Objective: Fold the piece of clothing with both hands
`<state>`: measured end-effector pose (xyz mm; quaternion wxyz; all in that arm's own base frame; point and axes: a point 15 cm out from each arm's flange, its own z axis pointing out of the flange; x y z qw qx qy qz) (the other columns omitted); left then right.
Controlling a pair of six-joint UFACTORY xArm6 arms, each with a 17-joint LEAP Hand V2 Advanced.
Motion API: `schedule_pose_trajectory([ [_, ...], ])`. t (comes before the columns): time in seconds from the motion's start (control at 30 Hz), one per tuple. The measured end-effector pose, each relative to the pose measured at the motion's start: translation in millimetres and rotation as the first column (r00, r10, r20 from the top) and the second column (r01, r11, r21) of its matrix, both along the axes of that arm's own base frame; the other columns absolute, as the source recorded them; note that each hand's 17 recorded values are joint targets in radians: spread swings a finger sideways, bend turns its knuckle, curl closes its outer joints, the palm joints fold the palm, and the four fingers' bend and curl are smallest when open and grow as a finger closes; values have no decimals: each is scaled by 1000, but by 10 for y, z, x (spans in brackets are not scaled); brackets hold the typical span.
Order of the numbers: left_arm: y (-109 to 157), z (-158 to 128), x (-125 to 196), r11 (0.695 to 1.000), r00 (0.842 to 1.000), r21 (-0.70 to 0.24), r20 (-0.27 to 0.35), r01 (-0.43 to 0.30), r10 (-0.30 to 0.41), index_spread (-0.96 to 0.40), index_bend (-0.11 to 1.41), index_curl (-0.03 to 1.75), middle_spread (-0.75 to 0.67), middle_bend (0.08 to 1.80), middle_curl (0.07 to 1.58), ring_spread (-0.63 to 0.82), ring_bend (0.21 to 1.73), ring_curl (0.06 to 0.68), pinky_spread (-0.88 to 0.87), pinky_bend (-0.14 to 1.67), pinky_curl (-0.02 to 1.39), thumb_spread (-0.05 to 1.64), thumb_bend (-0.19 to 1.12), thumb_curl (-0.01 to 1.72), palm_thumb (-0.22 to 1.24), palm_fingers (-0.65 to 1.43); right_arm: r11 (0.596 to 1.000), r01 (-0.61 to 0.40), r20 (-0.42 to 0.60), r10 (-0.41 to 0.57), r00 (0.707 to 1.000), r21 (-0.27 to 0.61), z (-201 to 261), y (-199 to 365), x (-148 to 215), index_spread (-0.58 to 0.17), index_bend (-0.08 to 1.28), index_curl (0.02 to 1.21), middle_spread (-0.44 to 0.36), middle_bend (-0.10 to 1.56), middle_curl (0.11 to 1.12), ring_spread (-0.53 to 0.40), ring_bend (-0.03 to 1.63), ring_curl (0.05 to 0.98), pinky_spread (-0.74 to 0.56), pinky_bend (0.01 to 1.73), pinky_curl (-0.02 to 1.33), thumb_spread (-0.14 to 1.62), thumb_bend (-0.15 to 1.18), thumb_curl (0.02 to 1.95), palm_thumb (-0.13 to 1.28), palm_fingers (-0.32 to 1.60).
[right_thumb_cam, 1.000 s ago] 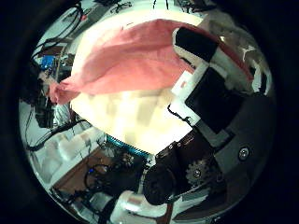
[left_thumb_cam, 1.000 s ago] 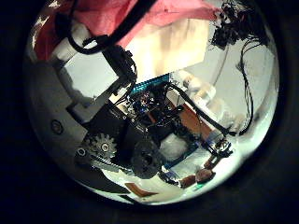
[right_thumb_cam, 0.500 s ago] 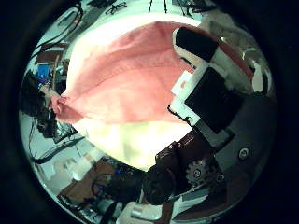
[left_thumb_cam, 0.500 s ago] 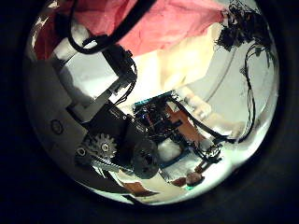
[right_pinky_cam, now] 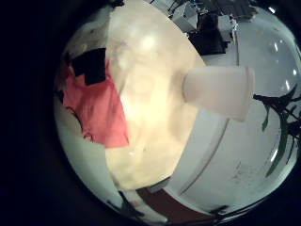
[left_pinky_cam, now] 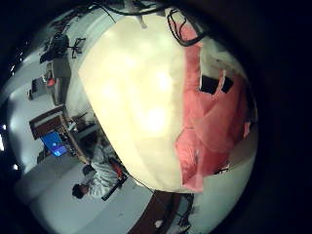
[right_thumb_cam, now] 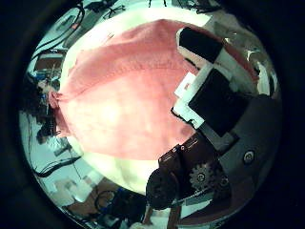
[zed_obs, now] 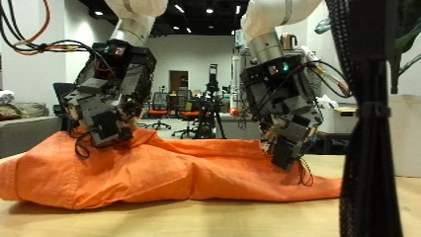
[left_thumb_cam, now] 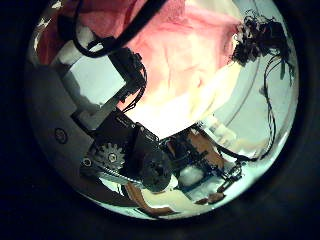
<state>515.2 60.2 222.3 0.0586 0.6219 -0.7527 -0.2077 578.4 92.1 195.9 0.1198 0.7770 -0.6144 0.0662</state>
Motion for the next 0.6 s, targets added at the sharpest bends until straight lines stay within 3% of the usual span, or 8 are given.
schedule_pose_trajectory([
  [0.13, 62, -122, 223, 1000, 997, -2, 77, -15, 15, -688, 220, 960, -516, 933, 595, -577, 827, 442, -734, 919, 487, 1106, 107, 1421, 805, 958, 999, 36, 96, -39, 995, 33, -71, 64, 253, -277, 998, 936, -131, 1306, 717, -198, 1395, 634, -242, 1205, 861, 1146, -36, 660, 982, 1145],
  [0.33, 107, -271, 283, 999, 995, 3, 89, -45, 45, -539, 102, 902, -439, 672, 566, -508, 881, 476, -685, 977, 541, 1092, 6, 1248, 734, 459, 997, 54, 162, -63, 985, 63, -149, 71, 455, -308, 828, 871, -150, 1149, 655, -220, 1379, 607, -289, 1211, 830, 1227, -23, 575, 864, 1056],
  [0.37, 107, -278, 297, 999, 994, 5, 95, -54, 53, -437, 68, 857, -342, 529, 531, -434, 892, 484, -637, 986, 556, 1080, -39, 1174, 693, 216, 996, 57, 178, -68, 982, 70, -158, 51, 506, -324, 740, 851, -163, 1072, 634, -233, 1370, 596, -325, 1213, 807, 1263, -14, 551, 856, 990],
  [0.43, 105, -275, 306, 998, 993, 8, 103, -66, 65, -298, 101, 801, -182, 423, 508, -303, 879, 495, -528, 955, 571, 1079, -53, 1064, 632, 13, 995, 59, 191, -73, 979, 76, -171, 25, 551, -339, 578, 818, -178, 976, 613, -246, 1378, 593, -394, 1226, 782, 1303, -11, 518, 842, 839],
  [0.47, 107, -274, 315, 997, 991, 9, 109, -74, 73, -231, 122, 769, -93, 370, 471, -214, 839, 470, -436, 884, 549, 1085, -59, 1006, 593, -76, 995, 59, 194, -73, 978, 78, -170, 26, 560, -349, 475, 790, -187, 925, 598, -255, 1364, 582, -434, 1232, 764, 1327, -9, 502, 835, 712],
  [0.6, 136, -155, 506, 993, 971, -11, 209, -119, 118, -42, 126, 648, 153, 271, 385, 104, 678, 382, -62, 654, 463, 1147, -45, 804, 484, -166, 994, 49, 244, -72, 967, 100, -92, 51, 682, -382, 273, 705, -195, 823, 571, -268, 1262, 536, -521, 1191, 694, 1414, -2, 439, 819, 448],
])
